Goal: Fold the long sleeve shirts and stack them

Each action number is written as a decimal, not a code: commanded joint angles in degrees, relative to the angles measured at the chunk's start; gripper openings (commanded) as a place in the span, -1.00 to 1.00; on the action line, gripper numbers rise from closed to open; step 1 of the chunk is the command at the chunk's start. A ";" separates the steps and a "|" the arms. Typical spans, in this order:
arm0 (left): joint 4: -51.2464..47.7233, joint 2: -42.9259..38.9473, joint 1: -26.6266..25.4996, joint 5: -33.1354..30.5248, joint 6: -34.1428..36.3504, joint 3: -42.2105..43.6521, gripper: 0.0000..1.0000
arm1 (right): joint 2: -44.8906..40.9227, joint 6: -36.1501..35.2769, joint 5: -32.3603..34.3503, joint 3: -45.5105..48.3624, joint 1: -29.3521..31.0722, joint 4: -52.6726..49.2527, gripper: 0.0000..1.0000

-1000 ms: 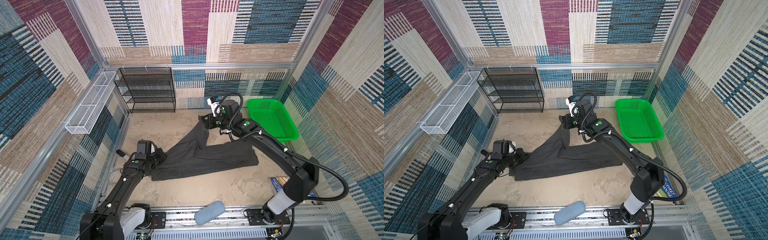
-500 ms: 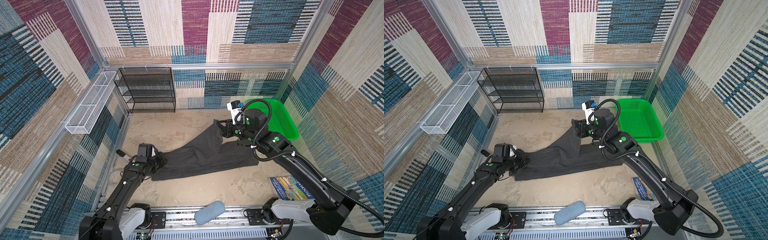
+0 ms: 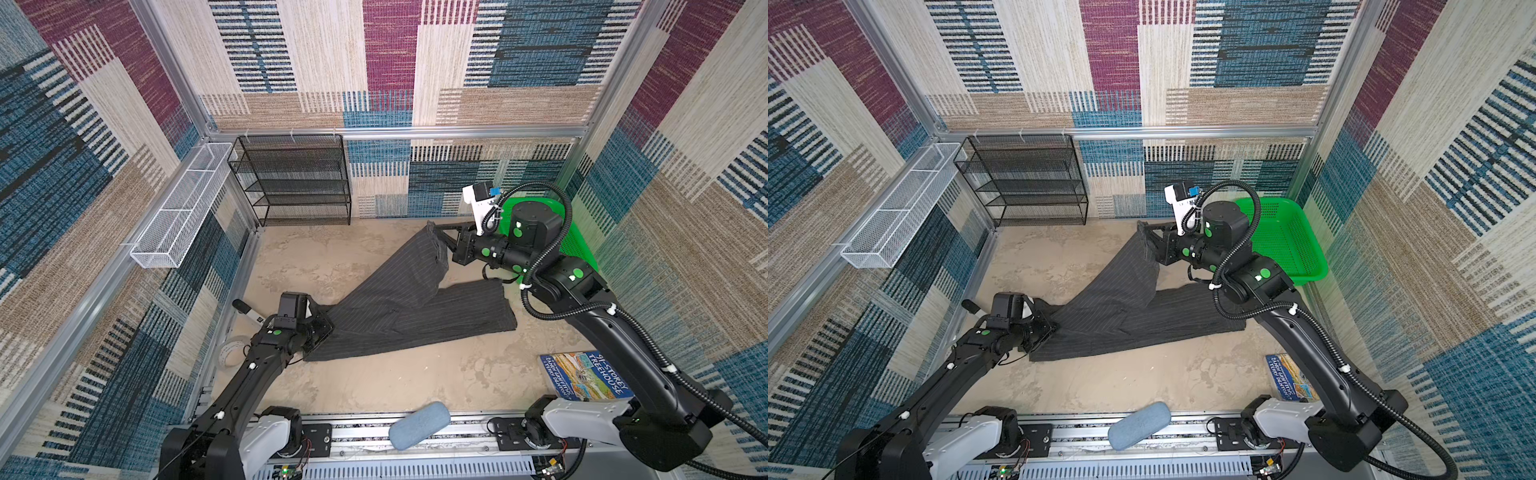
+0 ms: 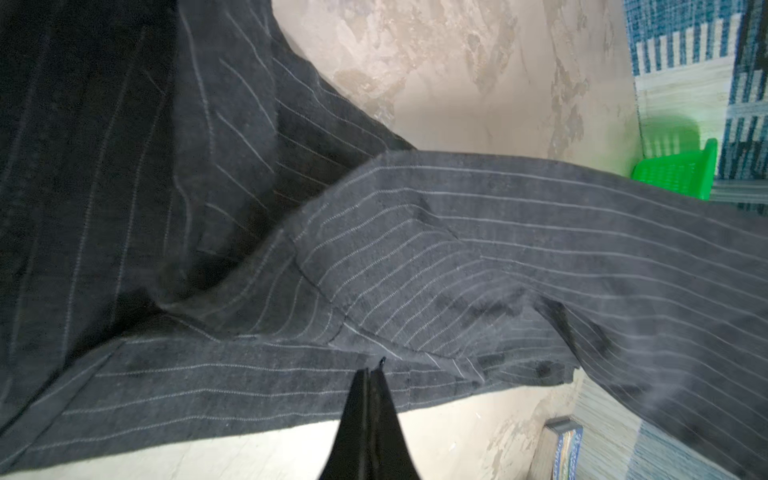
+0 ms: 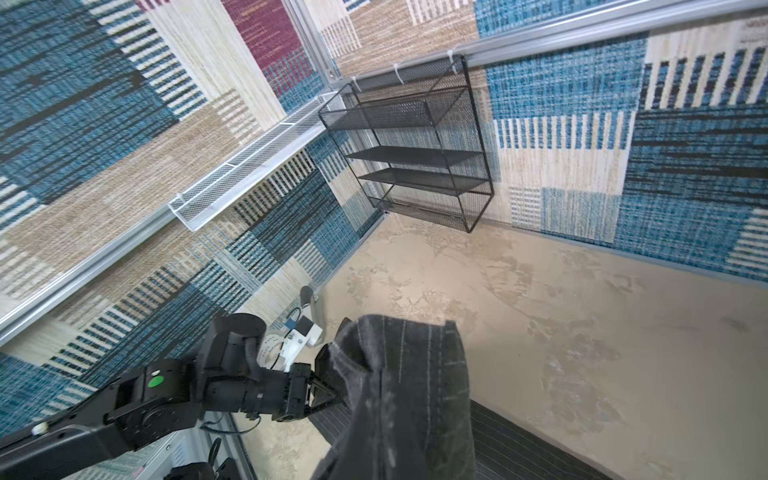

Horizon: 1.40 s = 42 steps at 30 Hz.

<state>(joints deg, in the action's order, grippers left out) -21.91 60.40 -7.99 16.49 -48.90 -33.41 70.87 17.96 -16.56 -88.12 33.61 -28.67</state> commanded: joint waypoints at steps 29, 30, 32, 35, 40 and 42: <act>12.39 10.22 -7.01 -4.18 -7.67 -4.66 -1.00 | -8.06 7.40 -7.26 12.26 0.90 3.36 -1.00; 13.07 11.38 -7.20 -4.80 -7.87 -4.60 -1.00 | -8.33 7.57 -7.20 12.79 1.00 3.22 -1.00; 13.58 12.89 -7.30 -5.77 -7.95 -4.25 -1.00 | -9.40 7.75 -5.86 13.83 0.98 2.56 -1.00; 12.57 12.57 -7.27 -7.44 -7.53 -2.82 -1.00 | -11.53 6.66 -1.55 15.58 0.95 0.46 -1.00; 9.46 8.54 -7.22 -11.22 -6.57 0.88 -1.00 | -12.60 2.33 5.73 19.30 -1.27 -2.75 -1.00; 8.50 7.48 -7.05 -12.11 -5.75 1.80 -1.00 | -12.04 0.65 5.01 21.24 -4.46 -2.18 -1.00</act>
<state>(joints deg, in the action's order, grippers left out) -11.46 68.97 -15.22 7.44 -55.70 -32.49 58.41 21.74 -14.61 -68.40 31.29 -30.11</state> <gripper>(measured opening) 0.035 0.048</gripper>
